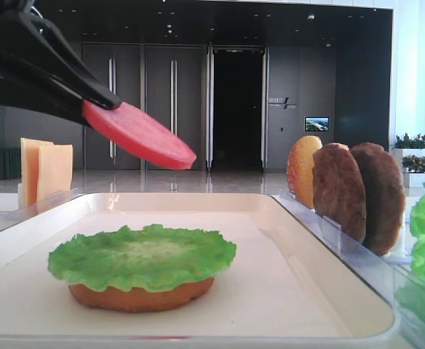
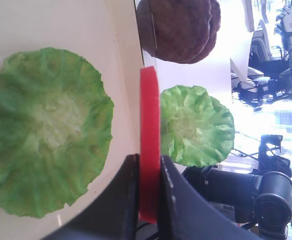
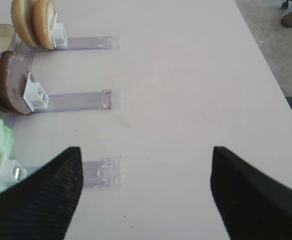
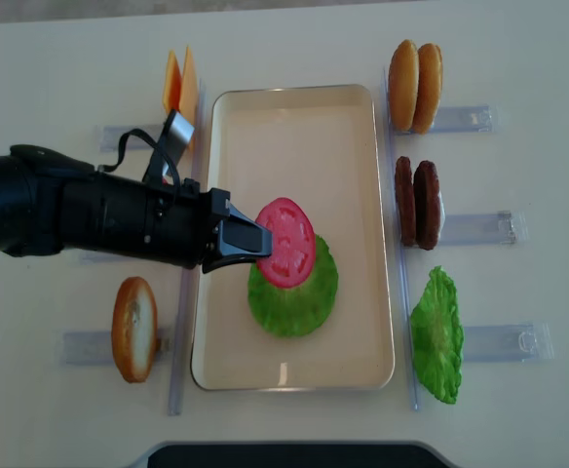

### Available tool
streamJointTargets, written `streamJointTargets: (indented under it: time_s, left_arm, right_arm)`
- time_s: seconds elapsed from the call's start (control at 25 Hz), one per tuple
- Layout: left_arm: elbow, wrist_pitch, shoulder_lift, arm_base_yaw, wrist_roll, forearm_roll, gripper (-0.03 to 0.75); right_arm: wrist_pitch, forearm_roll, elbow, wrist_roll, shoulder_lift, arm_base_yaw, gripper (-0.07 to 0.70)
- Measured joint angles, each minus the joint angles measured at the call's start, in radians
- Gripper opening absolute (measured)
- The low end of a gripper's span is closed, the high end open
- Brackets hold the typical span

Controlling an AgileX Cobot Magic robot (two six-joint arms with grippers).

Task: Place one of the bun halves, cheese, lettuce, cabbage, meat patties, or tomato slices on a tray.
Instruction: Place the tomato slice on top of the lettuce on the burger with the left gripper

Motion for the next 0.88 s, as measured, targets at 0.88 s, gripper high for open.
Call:
streamJointTargets:
  time_s: [0.88]
  left_arm:
    - [0.000, -0.112, 0.050, -0.091, -0.011, -0.038, 0.058]
  right_arm:
    - [0.000, 0.000, 0.000, 0.000, 0.000, 0.000, 0.534]
